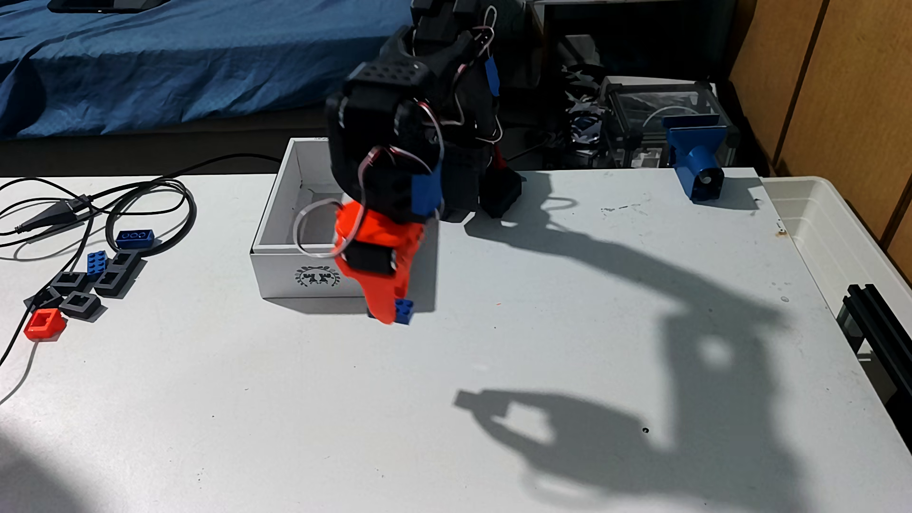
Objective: Grab the blue brick and place in box
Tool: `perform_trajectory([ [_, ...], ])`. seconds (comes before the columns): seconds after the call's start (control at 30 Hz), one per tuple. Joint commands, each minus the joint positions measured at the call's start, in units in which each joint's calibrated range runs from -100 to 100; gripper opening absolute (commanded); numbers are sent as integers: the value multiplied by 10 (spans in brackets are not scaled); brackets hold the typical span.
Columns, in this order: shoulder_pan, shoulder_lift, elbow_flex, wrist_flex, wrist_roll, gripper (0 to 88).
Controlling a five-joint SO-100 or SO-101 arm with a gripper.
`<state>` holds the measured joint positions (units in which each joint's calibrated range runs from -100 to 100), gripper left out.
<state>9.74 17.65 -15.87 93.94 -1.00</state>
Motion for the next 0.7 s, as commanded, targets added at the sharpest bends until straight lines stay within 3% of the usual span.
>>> perform_trajectory([
  [0.0,20,-52,1,3,8,10],
  [0.67,146,-181,98,55,112,11],
])
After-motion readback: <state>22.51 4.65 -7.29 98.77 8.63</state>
